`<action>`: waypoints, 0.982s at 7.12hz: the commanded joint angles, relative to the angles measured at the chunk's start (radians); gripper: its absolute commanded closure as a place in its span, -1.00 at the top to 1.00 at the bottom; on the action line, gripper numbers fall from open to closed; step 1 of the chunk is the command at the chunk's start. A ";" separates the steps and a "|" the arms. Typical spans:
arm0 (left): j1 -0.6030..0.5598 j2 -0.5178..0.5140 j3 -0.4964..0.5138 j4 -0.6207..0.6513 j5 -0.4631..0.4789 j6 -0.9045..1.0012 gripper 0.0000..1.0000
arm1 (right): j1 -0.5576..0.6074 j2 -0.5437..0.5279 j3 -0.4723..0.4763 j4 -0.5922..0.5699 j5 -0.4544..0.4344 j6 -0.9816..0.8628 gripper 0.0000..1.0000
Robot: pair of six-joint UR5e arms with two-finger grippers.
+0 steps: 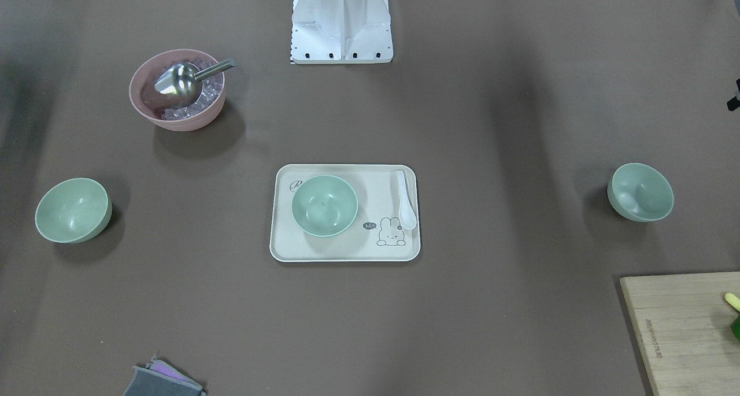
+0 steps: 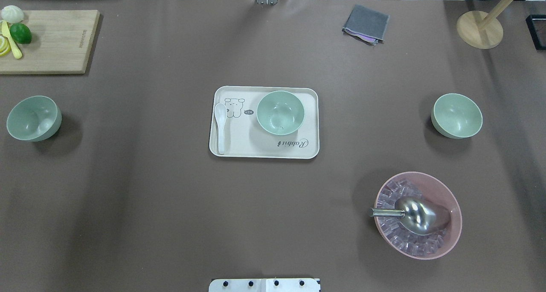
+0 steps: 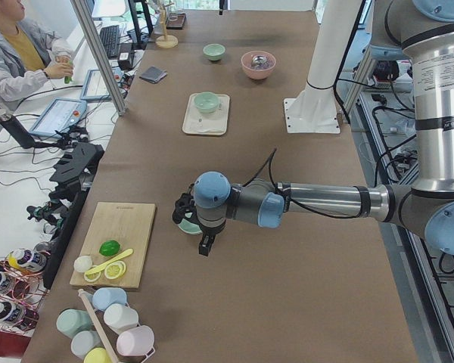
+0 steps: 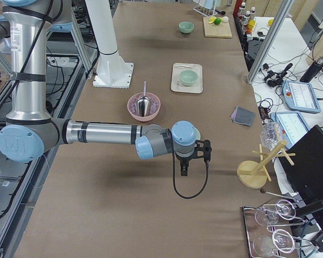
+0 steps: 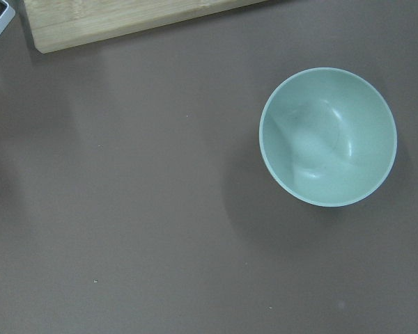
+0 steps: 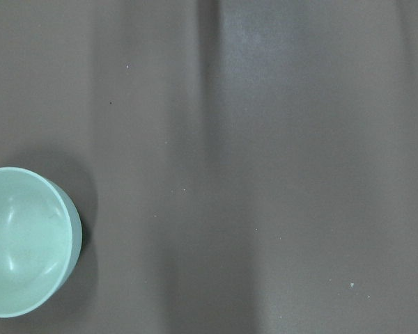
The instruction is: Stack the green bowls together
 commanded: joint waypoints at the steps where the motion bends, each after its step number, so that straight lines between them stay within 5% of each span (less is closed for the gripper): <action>1: 0.000 -0.013 0.034 -0.013 0.002 0.001 0.97 | 0.015 0.010 -0.028 -0.046 -0.008 -0.153 1.00; 7: 0.000 -0.050 0.062 -0.012 0.011 0.001 0.97 | 0.040 0.067 -0.010 -0.266 -0.052 -0.367 1.00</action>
